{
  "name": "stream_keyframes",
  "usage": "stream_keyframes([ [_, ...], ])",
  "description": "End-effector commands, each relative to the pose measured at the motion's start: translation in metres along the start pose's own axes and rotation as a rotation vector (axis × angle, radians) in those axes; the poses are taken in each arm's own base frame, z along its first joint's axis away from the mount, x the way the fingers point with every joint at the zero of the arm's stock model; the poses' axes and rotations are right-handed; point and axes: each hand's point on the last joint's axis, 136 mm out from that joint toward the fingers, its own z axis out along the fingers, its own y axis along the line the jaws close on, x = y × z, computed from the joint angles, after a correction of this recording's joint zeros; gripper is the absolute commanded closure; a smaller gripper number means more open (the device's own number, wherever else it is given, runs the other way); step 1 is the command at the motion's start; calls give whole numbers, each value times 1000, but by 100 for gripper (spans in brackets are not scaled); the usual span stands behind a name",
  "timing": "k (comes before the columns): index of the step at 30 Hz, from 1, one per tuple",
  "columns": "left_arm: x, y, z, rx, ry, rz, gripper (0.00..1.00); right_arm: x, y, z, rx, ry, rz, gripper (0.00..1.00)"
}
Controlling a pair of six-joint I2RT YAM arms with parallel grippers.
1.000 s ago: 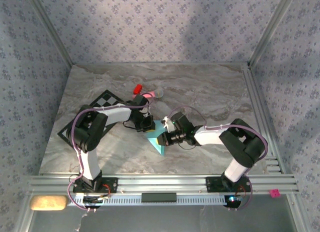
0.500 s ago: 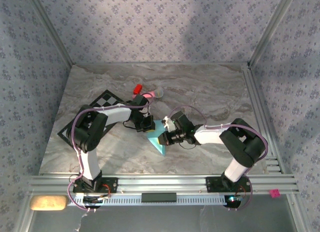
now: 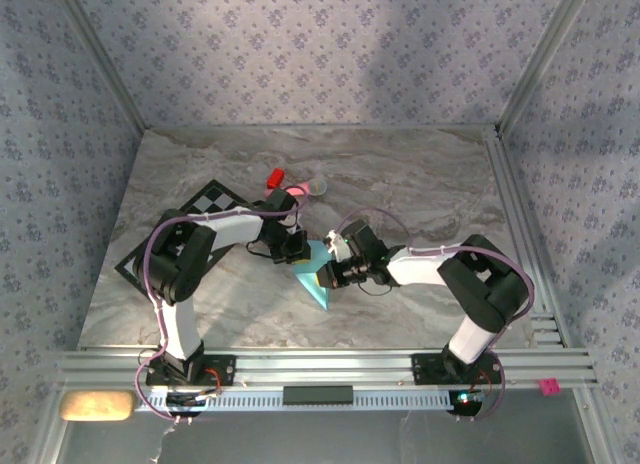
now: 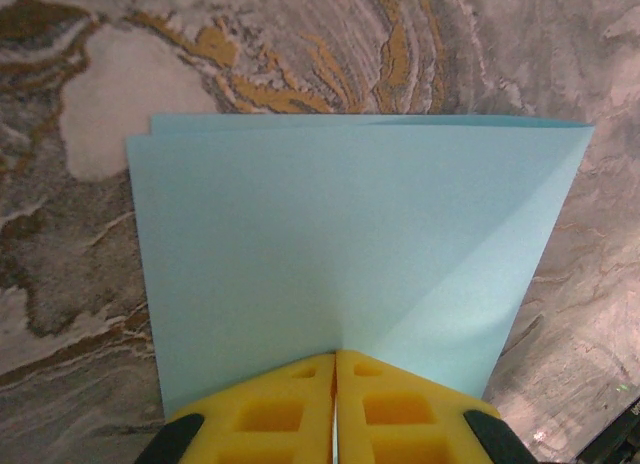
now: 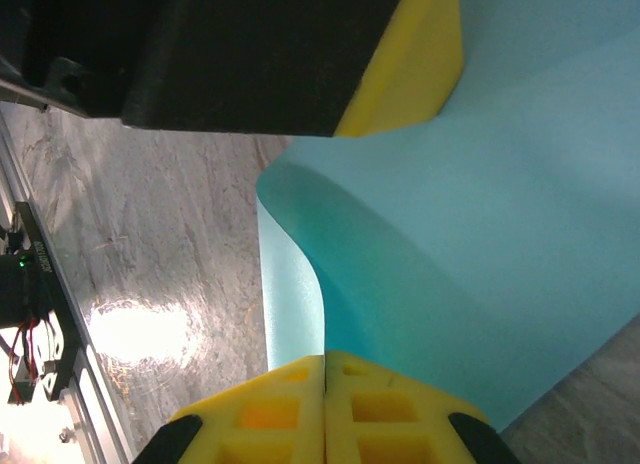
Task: Fold a paper plane with a square sheet of paper (pick it up from the middle)
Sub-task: Third fold the triangle at the center of the table.
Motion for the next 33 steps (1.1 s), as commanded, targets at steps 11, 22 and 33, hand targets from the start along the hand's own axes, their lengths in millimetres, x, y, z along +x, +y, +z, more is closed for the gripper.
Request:
stream_keyframes([
  [11, 9, 18, 11, -79, 42, -9, 91, -2, -7, -2, 33, -4, -3, 93],
  [22, 10, 19, 13, -82, 49, -9, 91, -1, -12, -3, 67, 5, -5, 93],
  [33, 11, 19, 14, -80, 52, -9, 91, 0, -15, 1, 74, 10, -4, 93],
])
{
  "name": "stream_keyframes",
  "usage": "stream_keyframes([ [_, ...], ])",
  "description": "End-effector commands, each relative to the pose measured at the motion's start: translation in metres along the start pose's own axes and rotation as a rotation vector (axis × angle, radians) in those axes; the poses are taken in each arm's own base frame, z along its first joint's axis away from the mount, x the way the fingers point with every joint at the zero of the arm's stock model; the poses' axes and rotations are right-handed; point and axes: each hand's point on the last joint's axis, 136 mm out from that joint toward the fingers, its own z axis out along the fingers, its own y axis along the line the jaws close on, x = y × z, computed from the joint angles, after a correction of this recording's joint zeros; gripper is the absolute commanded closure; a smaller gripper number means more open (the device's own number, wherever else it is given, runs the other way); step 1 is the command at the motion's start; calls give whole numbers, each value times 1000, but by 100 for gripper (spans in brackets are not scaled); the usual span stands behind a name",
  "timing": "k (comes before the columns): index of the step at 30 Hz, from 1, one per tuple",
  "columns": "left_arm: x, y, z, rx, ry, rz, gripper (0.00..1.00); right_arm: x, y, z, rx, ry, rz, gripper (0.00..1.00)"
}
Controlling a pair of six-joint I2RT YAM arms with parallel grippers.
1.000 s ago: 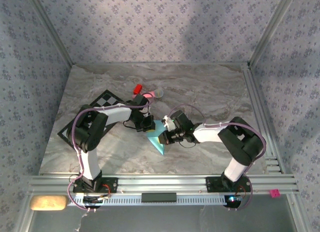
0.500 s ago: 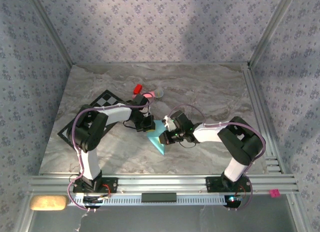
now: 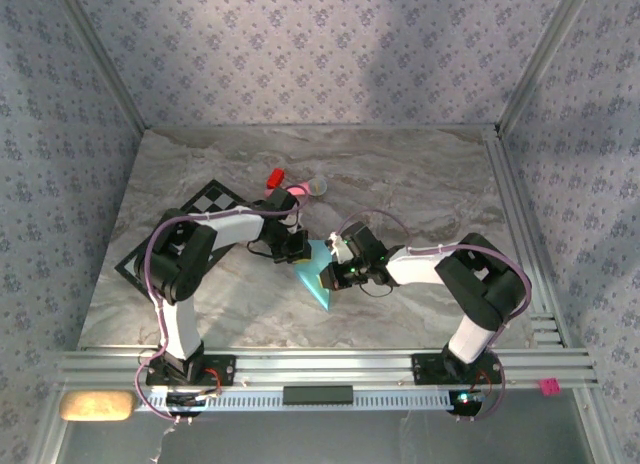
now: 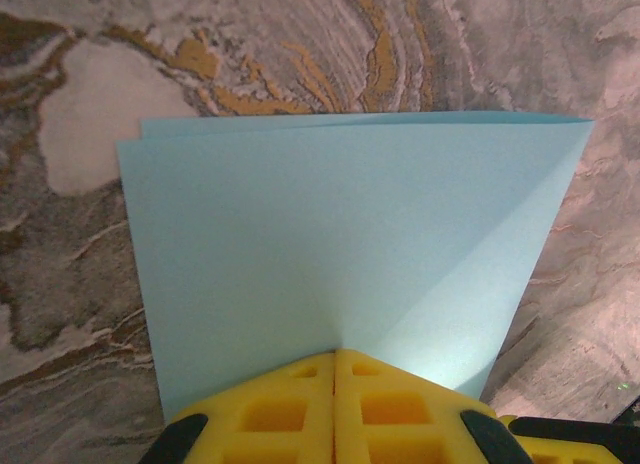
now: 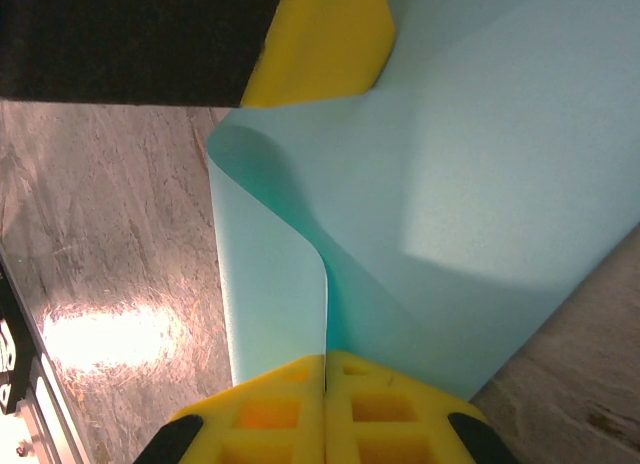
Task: Fold a paper plane with a square sheet of paper (pick it up from the middle)
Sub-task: Third fold the triangle at the center of the table.
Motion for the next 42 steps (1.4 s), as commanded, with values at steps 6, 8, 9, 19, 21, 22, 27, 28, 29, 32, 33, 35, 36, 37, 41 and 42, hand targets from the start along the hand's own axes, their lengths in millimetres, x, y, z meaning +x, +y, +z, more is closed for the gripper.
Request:
stream_keyframes([
  [6, 12, 21, 13, -81, 48, -20, 91, -5, -2, 0, 16, 2, -19, 93],
  [8, 11, 21, 13, -80, 47, -19, 91, -4, -3, 1, 19, 7, -18, 93],
  [9, 11, 21, 13, -80, 47, -19, 92, -4, -3, 1, 20, 6, -17, 93],
  [19, 12, 21, 13, -81, 49, -19, 92, 0, -8, 4, 29, 17, -8, 94],
  [21, 12, 22, 13, -82, 50, -20, 92, 0, -8, 4, 30, 17, -9, 94],
  [22, 12, 22, 13, -82, 49, -19, 92, -1, -8, 4, 30, 15, -10, 94],
  [27, 11, 20, 11, -78, 43, -15, 91, 1, -9, 5, 32, 25, -8, 94],
  [28, 10, 18, 10, -75, 40, -10, 91, 1, -8, 5, 32, 26, -9, 94],
  [29, 9, 17, 9, -72, 35, -6, 90, 1, -9, 5, 33, 27, -7, 94],
  [32, 2, 8, 2, -60, 17, 12, 88, 2, -9, 5, 34, 29, -5, 94],
  [33, -1, 5, -1, -57, 7, 20, 88, 4, -10, 5, 34, 32, -3, 94],
  [35, -6, -2, -6, -48, -6, 35, 86, 5, -10, 5, 35, 34, 0, 94],
  [36, -9, -6, -9, -43, -16, 42, 85, 5, -11, 5, 37, 34, 3, 94],
  [37, -11, -9, -12, -41, -25, 45, 85, 4, -11, 5, 37, 33, 4, 94],
  [41, -18, -16, -32, -47, -98, 50, 80, 6, -11, 6, 37, 34, 10, 94],
  [42, -18, -17, -37, -46, -118, 47, 79, 5, -11, 6, 35, 32, 10, 95],
])
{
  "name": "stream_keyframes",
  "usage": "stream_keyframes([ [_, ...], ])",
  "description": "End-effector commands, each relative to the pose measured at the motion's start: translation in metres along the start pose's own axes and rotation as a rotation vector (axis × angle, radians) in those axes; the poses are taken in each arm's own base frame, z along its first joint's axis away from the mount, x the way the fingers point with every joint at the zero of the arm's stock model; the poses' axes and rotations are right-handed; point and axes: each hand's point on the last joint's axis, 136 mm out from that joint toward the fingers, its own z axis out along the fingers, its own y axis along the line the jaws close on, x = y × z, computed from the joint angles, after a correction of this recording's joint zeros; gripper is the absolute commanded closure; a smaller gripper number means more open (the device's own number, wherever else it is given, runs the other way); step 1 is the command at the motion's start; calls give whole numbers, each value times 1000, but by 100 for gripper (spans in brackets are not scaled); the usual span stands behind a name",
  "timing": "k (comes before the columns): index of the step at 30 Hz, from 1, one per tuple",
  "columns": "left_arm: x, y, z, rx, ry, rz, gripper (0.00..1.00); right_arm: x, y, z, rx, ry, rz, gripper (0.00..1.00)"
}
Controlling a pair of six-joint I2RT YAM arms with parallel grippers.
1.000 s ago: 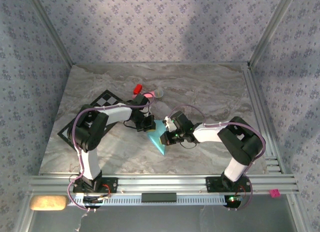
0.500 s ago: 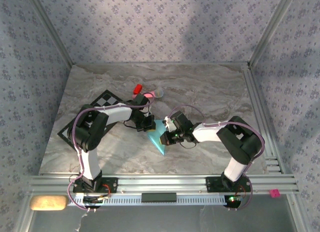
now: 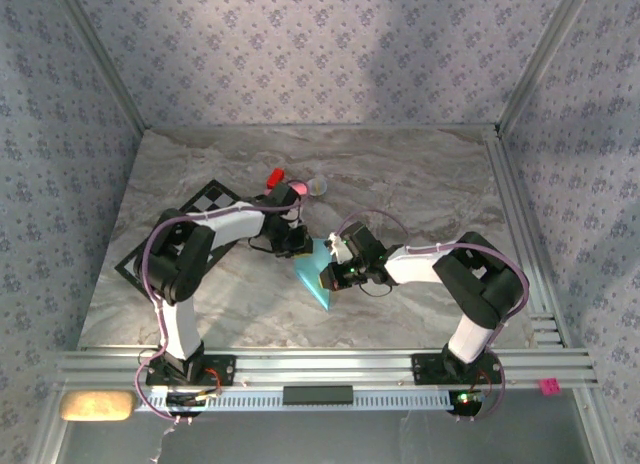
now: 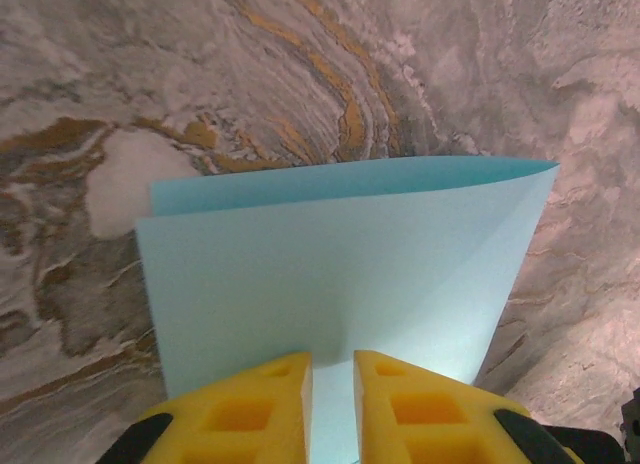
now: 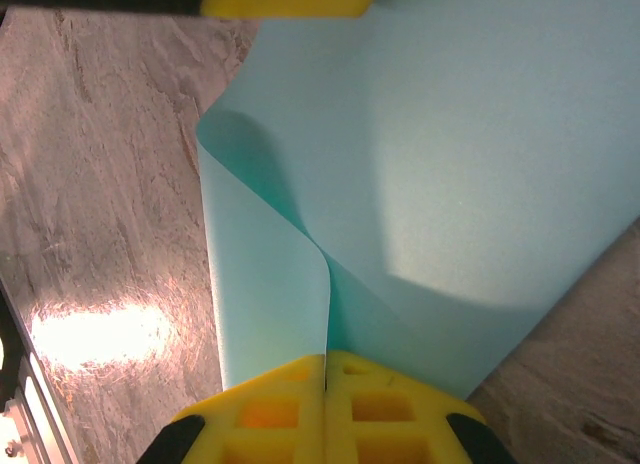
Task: Fold a paper plane with a square sheet of paper (pick it up from the middle)
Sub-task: Third fold the triangle at the center of the table.
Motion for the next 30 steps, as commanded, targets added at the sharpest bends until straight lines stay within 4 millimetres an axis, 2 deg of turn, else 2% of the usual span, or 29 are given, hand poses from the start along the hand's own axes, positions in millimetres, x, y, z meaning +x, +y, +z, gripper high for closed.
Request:
stream_keyframes([
  [1, -6, -10, -29, -9, -85, 11, 78, 4, -8, 4, 24, 18, 17, 95],
  [4, -2, -11, -42, 5, -133, -18, 79, 4, -8, 4, 23, 14, 23, 95],
  [8, 11, -22, -49, 116, -141, -61, 86, 2, -8, 5, 16, 1, 33, 95],
  [11, 25, -30, -45, 223, -116, -105, 91, 1, -8, 6, 17, -4, 40, 95],
  [16, 46, -37, -35, 298, -81, -138, 94, 1, -9, 6, 17, -7, 48, 95],
  [23, 59, -32, -17, 364, -56, -210, 99, 1, -10, 6, 23, -10, 52, 95],
  [30, 72, -21, -12, 357, -49, -229, 100, 1, -12, 7, 30, -7, 57, 95],
])
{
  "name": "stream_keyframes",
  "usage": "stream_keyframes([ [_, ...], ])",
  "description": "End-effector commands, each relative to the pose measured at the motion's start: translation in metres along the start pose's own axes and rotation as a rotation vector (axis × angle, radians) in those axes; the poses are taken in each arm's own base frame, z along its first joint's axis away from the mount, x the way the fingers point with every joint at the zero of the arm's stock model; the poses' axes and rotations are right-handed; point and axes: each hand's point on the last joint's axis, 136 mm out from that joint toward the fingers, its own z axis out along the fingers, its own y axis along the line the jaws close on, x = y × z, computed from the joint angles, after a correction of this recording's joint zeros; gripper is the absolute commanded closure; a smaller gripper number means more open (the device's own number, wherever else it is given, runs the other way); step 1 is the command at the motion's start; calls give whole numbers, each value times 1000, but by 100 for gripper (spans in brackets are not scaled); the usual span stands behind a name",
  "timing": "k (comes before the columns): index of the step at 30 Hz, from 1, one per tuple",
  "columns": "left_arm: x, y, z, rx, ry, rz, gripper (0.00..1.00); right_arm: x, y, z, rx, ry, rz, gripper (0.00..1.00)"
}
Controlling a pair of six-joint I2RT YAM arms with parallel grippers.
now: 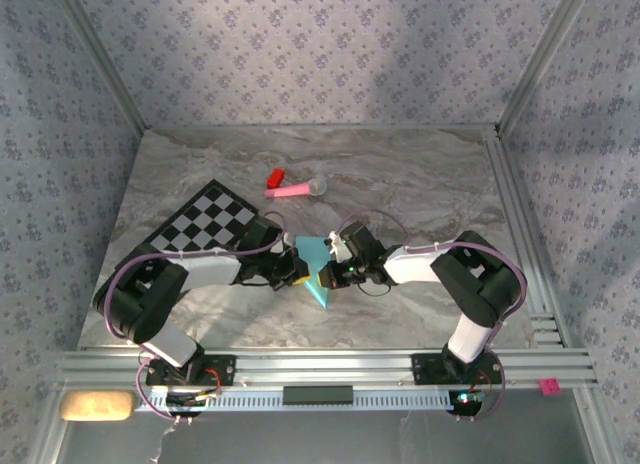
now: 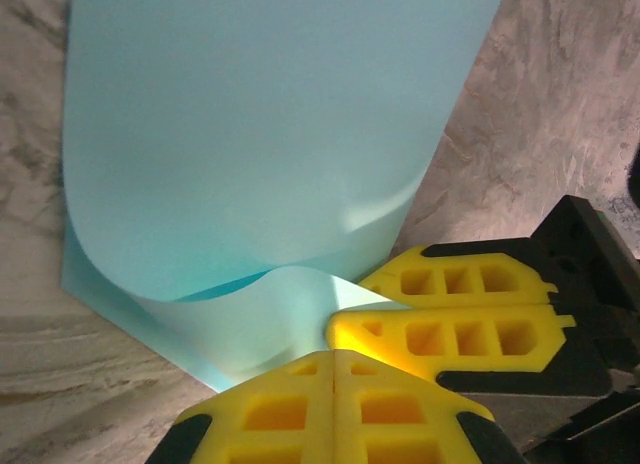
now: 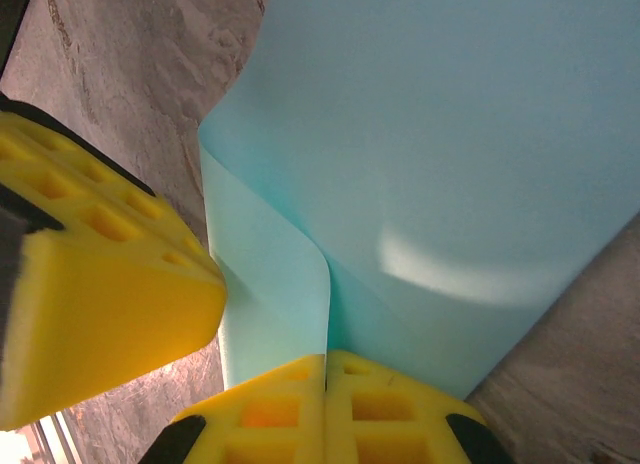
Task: Fold a paper plane with a square sheet of paper (pick it up from the middle)
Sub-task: Third fold the triangle at the center of the table.
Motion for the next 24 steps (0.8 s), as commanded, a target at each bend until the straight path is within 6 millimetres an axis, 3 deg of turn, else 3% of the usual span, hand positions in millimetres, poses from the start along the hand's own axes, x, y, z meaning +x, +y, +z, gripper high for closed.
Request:
stream_keyframes([
  [1, 3, -10, -2, 54, 2, 12, 100, 6, -14, 4, 43, 16, 32, 95],
  [10, 0, -10, 4, 68, -1, 29, 100, 10, -15, 6, 44, 25, 36, 95],
  [24, -2, 25, 19, -21, -19, 17, 100, 11, -14, 7, 39, 28, 38, 95],
])
